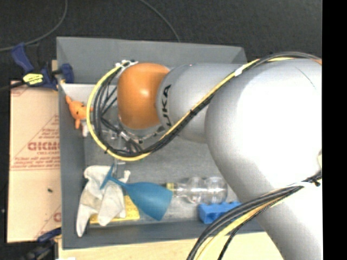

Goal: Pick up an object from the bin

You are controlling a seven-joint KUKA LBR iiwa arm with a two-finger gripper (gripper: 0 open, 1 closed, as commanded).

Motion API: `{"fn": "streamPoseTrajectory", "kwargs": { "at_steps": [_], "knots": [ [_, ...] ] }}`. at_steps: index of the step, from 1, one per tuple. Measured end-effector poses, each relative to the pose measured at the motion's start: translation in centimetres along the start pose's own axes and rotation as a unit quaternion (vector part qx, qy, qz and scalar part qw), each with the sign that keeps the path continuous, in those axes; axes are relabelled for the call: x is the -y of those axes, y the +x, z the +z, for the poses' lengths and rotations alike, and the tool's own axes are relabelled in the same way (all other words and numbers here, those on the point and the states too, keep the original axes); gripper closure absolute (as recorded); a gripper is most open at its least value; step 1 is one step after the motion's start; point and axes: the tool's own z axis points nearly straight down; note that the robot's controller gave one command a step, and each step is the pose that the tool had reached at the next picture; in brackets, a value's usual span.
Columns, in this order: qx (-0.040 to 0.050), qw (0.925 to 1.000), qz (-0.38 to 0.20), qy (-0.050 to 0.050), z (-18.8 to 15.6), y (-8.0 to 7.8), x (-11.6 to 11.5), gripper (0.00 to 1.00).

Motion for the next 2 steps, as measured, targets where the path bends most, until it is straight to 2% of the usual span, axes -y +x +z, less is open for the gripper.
{"fn": "streamPoseTrajectory", "kwargs": {
  "at_steps": [1, 2],
  "knots": [
    [0.0003, 0.9991, 0.041, -0.001, 0.03, 1.84, 1.87, 0.00],
    [0.0019, 0.9994, 0.035, 0.000, -0.39, 2.46, 2.37, 0.00]
  ]
}}
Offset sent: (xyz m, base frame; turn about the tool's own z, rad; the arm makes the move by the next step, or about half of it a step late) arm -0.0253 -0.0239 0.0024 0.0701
